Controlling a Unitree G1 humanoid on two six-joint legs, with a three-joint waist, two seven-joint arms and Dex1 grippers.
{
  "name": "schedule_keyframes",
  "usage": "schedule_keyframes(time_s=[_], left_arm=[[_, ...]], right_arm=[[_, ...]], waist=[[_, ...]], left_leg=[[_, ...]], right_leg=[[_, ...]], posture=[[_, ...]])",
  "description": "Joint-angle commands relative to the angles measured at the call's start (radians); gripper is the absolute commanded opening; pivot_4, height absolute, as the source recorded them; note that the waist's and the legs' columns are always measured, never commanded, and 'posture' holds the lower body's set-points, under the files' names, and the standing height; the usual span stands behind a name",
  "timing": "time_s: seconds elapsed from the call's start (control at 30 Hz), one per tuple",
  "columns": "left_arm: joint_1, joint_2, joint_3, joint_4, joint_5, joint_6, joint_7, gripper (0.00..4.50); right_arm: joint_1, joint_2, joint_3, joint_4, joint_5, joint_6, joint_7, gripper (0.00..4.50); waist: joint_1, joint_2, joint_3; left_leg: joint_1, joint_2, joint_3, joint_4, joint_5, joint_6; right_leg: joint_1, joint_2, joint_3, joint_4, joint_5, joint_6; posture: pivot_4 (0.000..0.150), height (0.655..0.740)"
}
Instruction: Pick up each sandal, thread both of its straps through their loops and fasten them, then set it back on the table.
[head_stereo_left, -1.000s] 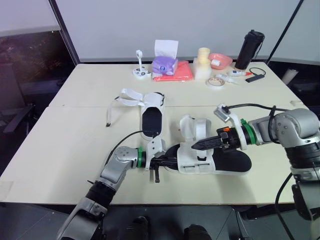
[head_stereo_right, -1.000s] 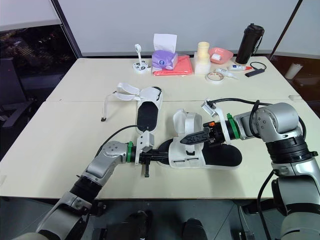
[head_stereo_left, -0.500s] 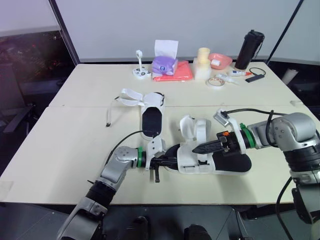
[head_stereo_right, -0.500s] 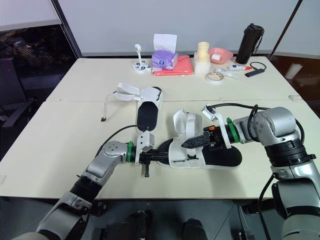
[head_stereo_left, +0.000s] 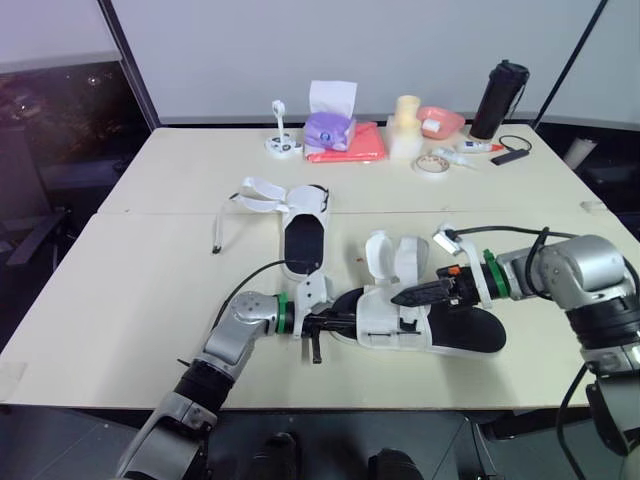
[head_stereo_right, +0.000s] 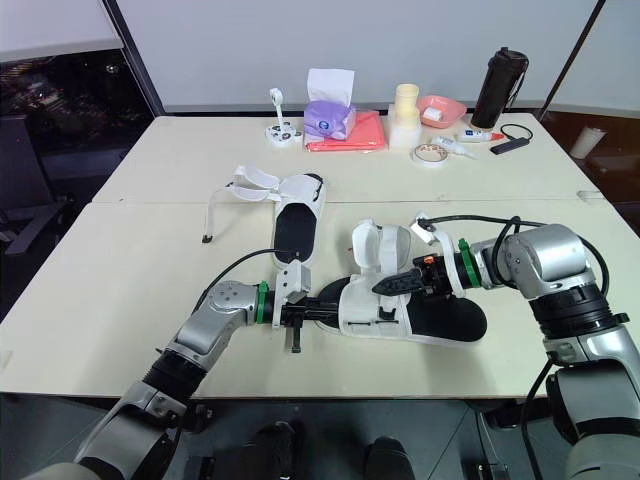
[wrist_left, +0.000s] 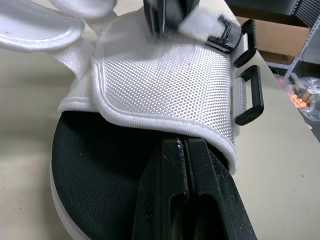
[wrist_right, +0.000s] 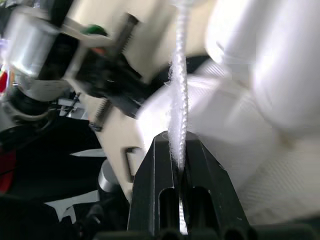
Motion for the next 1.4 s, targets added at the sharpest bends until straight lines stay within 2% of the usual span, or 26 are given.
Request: schedule_keyframes(time_s=[0.03,0.47,0.8,1.4], left_arm=[[0.002,0.000,-0.023,0.014,0.026,0.005,0.002,0.00],[-0.005,-0.002,-0.025,0.024,0.027,-0.004,0.003,0.00],[-0.010,-0.006,-0.025,0.030,0.027,-0.010,0.007,0.00],[-0.010,-0.004,-0.020,0.029,0.028,-0.008,0.008,0.00]], right_arm=[[-0.002,-0.017,0.005,-0.003,-0.027,-0.019,0.019,0.09],[-0.041,-0.026,-0.060,-0.078,0.043,0.085,0.041,0.09],[0.018,-0.005,-0.074,-0.171,0.075,0.122,0.004,0.09],[0.131,-0.043,-0.039,-0.308,0.043,0.019,-0.036,0.09]], waist=[[0.000,0.000,0.000],[0.002,0.000,0.000],[0.001,0.000,0.000],[0.000,0.000,0.000]], left_leg=[[0.000,0.000,0.000,0.000,0.000,0.000],[0.000,0.000,0.000,0.000,0.000,0.000],[0.000,0.000,0.000,0.000,0.000,0.000],[0.000,0.000,0.000,0.000,0.000,0.000]], right_leg=[[0.000,0.000,0.000,0.000,0.000,0.000],[0.000,0.000,0.000,0.000,0.000,0.000],[0.000,0.000,0.000,0.000,0.000,0.000],[0.000,0.000,0.000,0.000,0.000,0.000]], posture=[[0.150,0.7400],[0.150,0.7400],[0.150,0.7400],[0.150,0.7400]])
